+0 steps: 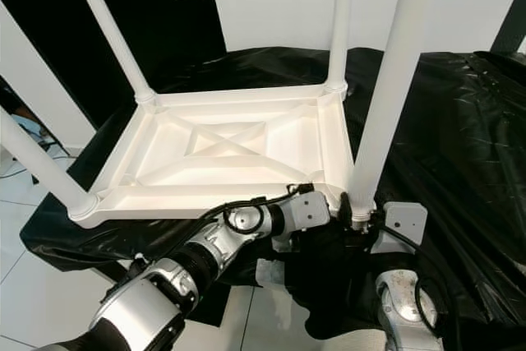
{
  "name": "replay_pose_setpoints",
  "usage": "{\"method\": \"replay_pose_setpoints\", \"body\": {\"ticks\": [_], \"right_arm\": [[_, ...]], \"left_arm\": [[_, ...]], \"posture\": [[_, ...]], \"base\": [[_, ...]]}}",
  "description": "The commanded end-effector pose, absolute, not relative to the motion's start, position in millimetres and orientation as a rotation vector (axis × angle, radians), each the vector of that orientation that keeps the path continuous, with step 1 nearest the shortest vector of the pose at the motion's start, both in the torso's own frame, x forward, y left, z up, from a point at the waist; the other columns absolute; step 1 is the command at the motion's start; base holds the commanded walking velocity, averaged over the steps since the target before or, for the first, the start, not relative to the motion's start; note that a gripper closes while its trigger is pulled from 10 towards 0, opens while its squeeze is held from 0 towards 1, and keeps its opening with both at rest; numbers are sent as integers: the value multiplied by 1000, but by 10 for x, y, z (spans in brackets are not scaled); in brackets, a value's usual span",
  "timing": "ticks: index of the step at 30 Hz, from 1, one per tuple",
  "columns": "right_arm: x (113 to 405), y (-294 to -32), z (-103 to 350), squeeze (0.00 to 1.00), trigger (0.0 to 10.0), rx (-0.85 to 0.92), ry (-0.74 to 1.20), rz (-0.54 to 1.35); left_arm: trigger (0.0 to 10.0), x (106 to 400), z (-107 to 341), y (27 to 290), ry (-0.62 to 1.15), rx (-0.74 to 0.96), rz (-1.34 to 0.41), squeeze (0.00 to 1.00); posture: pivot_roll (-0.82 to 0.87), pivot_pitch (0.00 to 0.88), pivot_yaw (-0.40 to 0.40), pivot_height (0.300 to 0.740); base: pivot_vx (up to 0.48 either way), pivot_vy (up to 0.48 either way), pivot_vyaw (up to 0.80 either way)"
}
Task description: Building children table
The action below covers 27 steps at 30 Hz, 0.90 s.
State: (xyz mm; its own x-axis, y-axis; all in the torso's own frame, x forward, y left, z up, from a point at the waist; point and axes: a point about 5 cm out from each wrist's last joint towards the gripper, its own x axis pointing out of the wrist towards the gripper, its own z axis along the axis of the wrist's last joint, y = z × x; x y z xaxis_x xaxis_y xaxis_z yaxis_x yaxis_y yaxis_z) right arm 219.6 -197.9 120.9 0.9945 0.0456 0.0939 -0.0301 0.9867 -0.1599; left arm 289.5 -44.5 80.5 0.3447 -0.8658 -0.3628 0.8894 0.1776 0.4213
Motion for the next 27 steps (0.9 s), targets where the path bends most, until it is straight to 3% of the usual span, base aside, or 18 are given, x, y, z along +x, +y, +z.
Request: {"method": "replay_pose_setpoints", "body": {"ticks": [1,12,13,14,17,27], "right_arm": [[2257,-1969,1233,0,10000,-176,-100,126],[2403,-2055,1274,0,10000,-281,-22,425],[2396,-2051,1262,0,4118,-285,-2,466],[2367,-2032,1248,0,0,-230,30,517],[2302,-1980,1234,0,0,-163,64,586],[2286,-1987,1169,0,0,-127,91,534]], "left_arm": [[10000,2682,289,-292,299,668,-1196,0],[10000,2689,286,-279,298,667,-1185,0],[10000,2688,283,-276,299,666,-1184,0],[10000,2688,282,-276,300,664,-1182,0],[10000,2694,285,-273,301,658,-1174,0],[10000,2685,271,-266,305,659,-1176,0]], "posture": [[12,0,93,740],[23,0,85,740],[29,0,80,740],[33,0,79,740],[37,0,74,740],[27,0,80,740]], "base": [[0,0,0],[0,0,0],[0,0,0],[0,0,0],[0,0,0],[0,0,0]]}}
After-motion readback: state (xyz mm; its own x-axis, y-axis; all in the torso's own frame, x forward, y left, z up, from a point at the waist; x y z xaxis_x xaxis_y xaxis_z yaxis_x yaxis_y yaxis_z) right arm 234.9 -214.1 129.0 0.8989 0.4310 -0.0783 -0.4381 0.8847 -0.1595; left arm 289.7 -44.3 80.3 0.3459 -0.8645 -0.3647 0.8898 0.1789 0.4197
